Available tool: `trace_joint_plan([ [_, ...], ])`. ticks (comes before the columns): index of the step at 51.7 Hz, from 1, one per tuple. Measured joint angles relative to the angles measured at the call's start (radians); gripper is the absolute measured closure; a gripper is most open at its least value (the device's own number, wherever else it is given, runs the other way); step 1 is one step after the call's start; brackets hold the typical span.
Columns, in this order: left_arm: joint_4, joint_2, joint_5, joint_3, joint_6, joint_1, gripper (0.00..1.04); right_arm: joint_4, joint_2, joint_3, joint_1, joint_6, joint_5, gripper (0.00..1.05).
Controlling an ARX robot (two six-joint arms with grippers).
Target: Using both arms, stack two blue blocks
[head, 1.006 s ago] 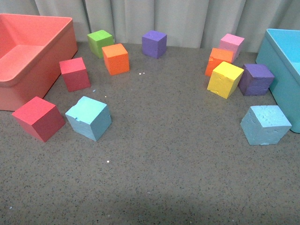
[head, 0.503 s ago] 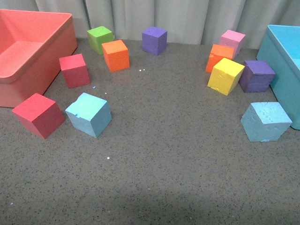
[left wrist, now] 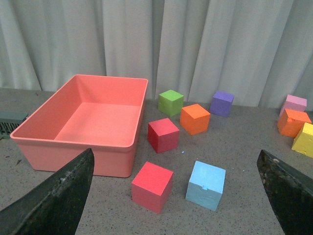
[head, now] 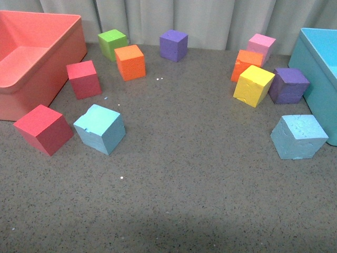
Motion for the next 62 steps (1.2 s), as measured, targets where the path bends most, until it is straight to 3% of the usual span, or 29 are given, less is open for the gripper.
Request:
trace_joint_plan([
  [16, 0.000, 0.000, 0.000, 0.000, 0.000, 0.000, 0.07, 0.000, 0.000, 0.000, 0.000, 0.000, 0.001, 0.09],
  [17, 0.000, 0.000, 0.000, 0.000, 0.000, 0.000, 0.07, -0.010, 0.005, 0.003, 0.008, -0.014, 0.019, 0.09],
  [19, 0.000, 0.000, 0.000, 0.000, 0.000, 0.000, 0.07, -0.142, 0.084, 0.059, 0.039, -0.109, 0.161, 0.09],
  [21, 0.000, 0.000, -0.001, 0.000, 0.000, 0.000, 0.07, -0.167, 0.182, 0.085, 0.036, -0.185, 0.198, 0.09],
  [29, 0.000, 0.000, 0.000, 0.000, 0.000, 0.000, 0.07, -0.027, 0.549, 0.159, -0.008, -0.231, 0.120, 0.09],
  [41, 0.000, 0.000, -0.001, 0.000, 0.000, 0.000, 0.07, 0.155, 1.114, 0.340, -0.020, -0.117, -0.057, 0.09],
  [62, 0.000, 0.000, -0.001, 0.000, 0.000, 0.000, 0.07, 0.171, 1.646, 0.612, 0.027, -0.018, -0.087, 0.09],
])
